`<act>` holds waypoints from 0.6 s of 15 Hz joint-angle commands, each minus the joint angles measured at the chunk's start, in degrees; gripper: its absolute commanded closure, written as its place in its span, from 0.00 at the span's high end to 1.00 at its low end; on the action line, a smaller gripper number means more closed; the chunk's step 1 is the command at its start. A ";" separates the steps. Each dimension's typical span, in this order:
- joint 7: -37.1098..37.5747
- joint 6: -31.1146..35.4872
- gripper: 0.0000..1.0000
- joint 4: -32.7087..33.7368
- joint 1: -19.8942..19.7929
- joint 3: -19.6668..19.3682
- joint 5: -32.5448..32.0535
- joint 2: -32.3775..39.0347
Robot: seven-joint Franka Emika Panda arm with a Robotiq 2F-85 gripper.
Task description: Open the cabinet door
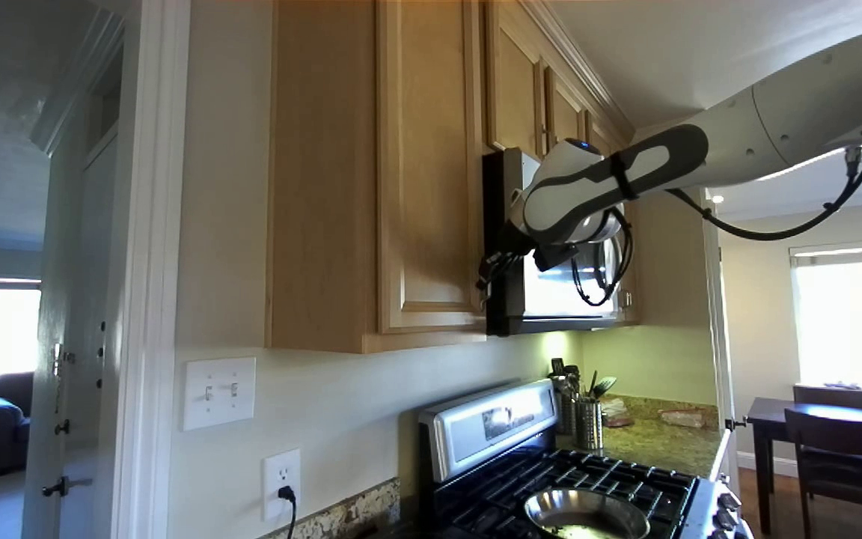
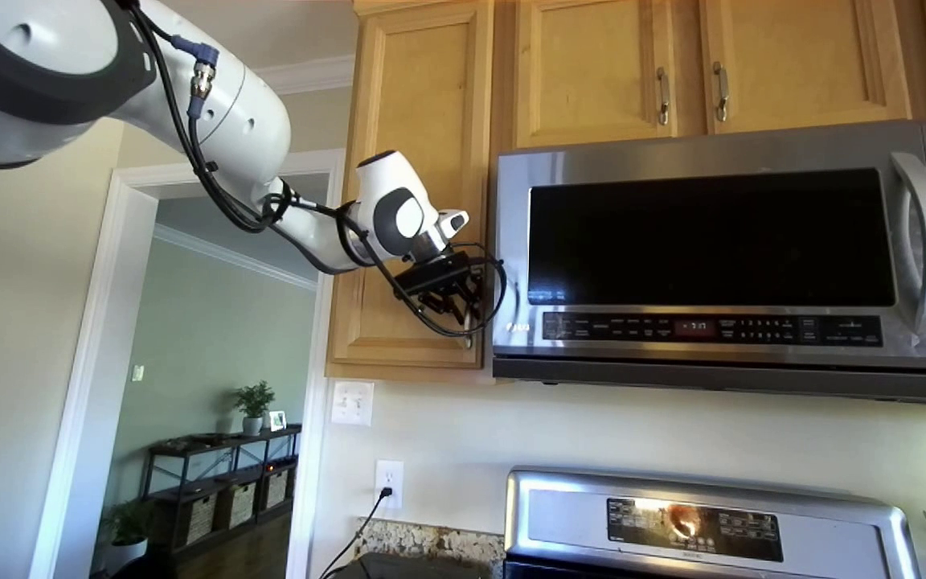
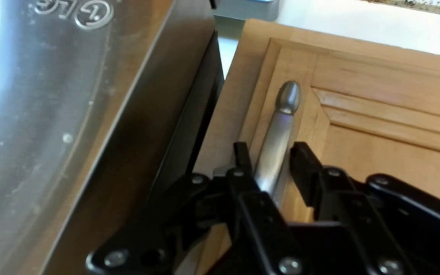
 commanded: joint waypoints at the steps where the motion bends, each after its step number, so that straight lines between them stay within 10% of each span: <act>1: 1.65 0.74 0.08 -3.36 -0.22 0.98 -1.58 -2.73; 9: -0.92 2.74 0.10 -10.41 0.54 1.73 1.80 -8.13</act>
